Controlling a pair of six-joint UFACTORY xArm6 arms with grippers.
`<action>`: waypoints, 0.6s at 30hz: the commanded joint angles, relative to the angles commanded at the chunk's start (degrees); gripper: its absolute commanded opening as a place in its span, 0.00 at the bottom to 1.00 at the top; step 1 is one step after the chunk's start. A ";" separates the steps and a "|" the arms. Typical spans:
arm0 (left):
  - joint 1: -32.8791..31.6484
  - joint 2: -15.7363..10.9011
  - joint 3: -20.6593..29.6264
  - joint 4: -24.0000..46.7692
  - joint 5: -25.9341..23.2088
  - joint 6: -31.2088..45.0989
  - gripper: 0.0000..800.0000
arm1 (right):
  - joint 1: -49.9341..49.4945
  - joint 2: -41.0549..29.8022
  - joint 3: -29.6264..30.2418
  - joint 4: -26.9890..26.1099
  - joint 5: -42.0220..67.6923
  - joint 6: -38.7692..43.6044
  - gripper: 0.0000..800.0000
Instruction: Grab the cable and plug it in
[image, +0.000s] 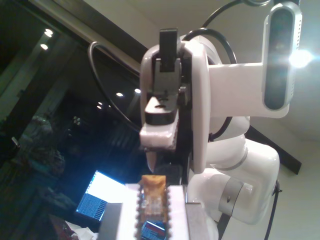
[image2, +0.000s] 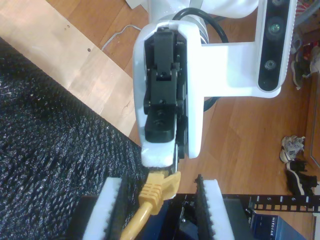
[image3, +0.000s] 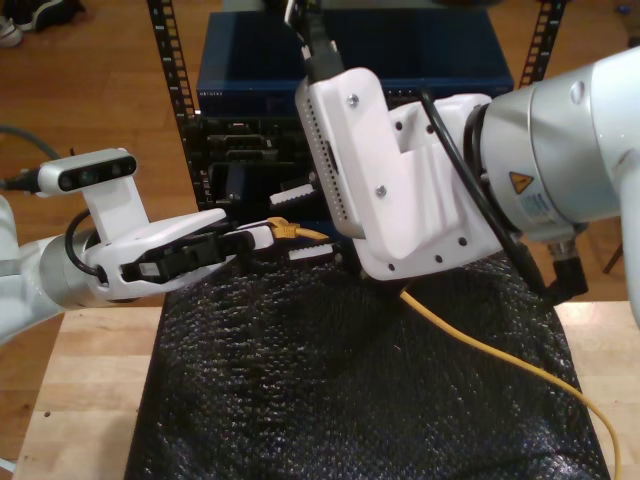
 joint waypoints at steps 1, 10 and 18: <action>0.00 0.09 0.00 0.00 0.09 0.00 0.04 | 0.00 0.09 0.00 0.00 0.00 0.00 0.43; 0.00 0.26 -0.09 0.00 0.18 0.00 0.04 | 0.26 0.00 0.09 0.00 0.00 0.09 0.40; 0.00 0.26 -0.09 0.00 0.26 -0.09 0.04 | 0.44 0.09 0.53 0.09 -1.05 0.09 0.33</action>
